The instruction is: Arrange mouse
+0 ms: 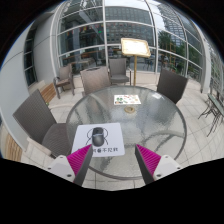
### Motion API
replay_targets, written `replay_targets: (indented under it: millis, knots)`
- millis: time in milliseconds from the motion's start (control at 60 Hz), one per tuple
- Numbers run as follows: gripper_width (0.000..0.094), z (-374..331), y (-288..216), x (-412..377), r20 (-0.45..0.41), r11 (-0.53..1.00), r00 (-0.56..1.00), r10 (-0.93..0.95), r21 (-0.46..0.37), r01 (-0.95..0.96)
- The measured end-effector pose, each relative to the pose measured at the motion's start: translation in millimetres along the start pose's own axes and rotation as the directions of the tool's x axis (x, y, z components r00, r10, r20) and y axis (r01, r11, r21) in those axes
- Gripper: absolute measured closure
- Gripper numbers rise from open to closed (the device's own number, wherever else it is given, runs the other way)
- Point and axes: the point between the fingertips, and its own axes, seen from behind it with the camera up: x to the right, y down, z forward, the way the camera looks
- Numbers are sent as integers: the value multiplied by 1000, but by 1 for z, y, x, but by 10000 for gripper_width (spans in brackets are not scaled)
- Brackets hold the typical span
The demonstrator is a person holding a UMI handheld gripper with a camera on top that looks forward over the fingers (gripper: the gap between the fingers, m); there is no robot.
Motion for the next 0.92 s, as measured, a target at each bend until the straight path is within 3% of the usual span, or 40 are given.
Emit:
replay_targets:
  millis: [350, 917]
  knots:
    - [81, -87, 43, 50, -24, 999, 1000, -11, 38, 12]
    - [83, -100, 55, 67, -44, 998, 999, -17, 59, 20]
